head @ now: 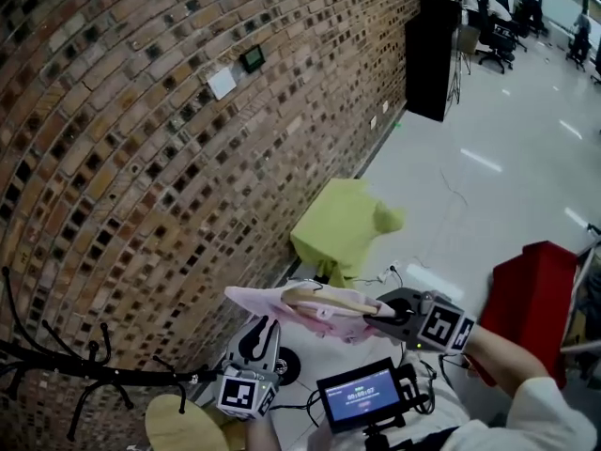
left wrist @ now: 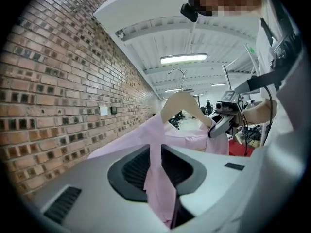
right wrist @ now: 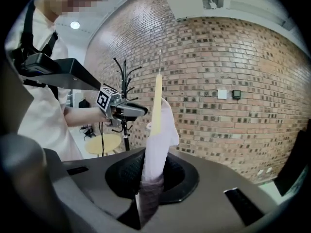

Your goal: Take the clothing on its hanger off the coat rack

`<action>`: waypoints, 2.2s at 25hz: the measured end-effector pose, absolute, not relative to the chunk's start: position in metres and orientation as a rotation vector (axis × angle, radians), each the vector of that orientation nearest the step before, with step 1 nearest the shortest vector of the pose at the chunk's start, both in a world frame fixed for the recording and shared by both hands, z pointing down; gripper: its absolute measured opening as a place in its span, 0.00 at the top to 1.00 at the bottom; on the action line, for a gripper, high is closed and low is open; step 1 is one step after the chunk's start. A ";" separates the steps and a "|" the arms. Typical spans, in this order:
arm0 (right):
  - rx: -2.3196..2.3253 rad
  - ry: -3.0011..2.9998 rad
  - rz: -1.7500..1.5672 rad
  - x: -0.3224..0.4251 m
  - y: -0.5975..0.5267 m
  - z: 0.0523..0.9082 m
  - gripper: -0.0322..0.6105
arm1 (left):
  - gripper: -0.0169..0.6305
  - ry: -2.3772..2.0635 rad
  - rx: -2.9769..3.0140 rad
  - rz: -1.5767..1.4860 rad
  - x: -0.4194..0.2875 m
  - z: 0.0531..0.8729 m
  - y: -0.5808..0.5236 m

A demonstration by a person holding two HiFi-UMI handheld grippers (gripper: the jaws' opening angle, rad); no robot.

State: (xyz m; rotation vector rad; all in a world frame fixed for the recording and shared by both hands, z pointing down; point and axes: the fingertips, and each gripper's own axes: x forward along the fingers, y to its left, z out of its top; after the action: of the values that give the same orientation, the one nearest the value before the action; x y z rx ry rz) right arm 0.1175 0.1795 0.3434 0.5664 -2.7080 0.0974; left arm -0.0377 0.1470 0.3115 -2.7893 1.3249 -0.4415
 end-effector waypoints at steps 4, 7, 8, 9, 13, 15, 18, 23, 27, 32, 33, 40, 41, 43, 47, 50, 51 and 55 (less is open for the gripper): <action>0.677 -2.694 0.128 0.184 0.180 0.349 0.90 | 0.86 1.231 -2.820 -0.459 0.029 0.317 0.141; 0.753 -2.698 0.123 0.232 0.186 0.350 0.90 | 0.86 1.178 -2.834 -0.466 0.078 0.318 0.144; 0.774 -2.684 0.131 0.249 0.190 0.352 0.90 | 0.86 1.157 -2.839 -0.469 0.095 0.318 0.144; 0.795 -2.671 0.139 0.265 0.194 0.354 0.90 | 0.86 1.134 -2.844 -0.470 0.111 0.318 0.145; 0.886 -2.646 0.148 0.326 0.207 0.356 0.90 | 0.86 1.050 -2.866 -0.467 0.176 0.324 0.150; 0.928 -2.644 0.143 0.352 0.212 0.353 0.90 | 0.86 1.017 -2.879 -0.463 0.203 0.325 0.153; 0.964 -2.624 0.145 0.384 0.223 0.355 0.90 | 0.86 0.983 -2.888 -0.457 0.235 0.327 0.160; 1.004 -2.600 0.126 0.431 0.228 0.354 0.90 | 0.86 0.962 -2.887 -0.454 0.275 0.328 0.164; 1.005 -2.597 0.110 0.454 0.221 0.355 0.90 | 0.86 0.973 -2.866 -0.470 0.289 0.335 0.159; 0.977 -2.603 0.095 0.470 0.199 0.353 0.90 | 0.86 1.038 -2.875 -0.496 0.296 0.337 0.150; 0.974 -2.601 0.093 0.471 0.193 0.355 0.90 | 0.86 1.043 -2.874 -0.503 0.295 0.340 0.147; 0.951 -2.584 0.105 0.446 0.130 0.368 0.90 | 0.86 1.083 -2.889 -0.526 0.259 0.361 0.097; 0.946 -2.585 0.109 0.439 0.120 0.370 0.90 | 0.86 1.086 -2.895 -0.531 0.252 0.365 0.087; 0.940 -2.585 0.118 0.425 0.100 0.373 0.90 | 0.86 1.087 -2.908 -0.535 0.240 0.371 0.065; 0.931 -2.593 0.128 0.395 0.050 0.368 0.90 | 0.86 1.073 -2.923 -0.531 0.216 0.370 0.012; 0.930 -2.600 0.129 0.372 0.008 0.362 0.90 | 0.86 1.063 -2.923 -0.523 0.197 0.365 -0.033; 0.928 -2.600 0.129 0.364 -0.006 0.361 0.90 | 0.86 1.062 -2.923 -0.522 0.189 0.364 -0.047; 0.923 -2.609 0.128 0.330 -0.060 0.356 0.90 | 0.86 1.071 -2.913 -0.518 0.155 0.359 -0.104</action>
State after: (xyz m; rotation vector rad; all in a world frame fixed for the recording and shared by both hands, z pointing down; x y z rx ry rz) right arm 0.3305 -0.0605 0.3564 0.9231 -2.6092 0.1281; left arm 0.1552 -0.1044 0.3587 -2.9130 1.0712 -0.5180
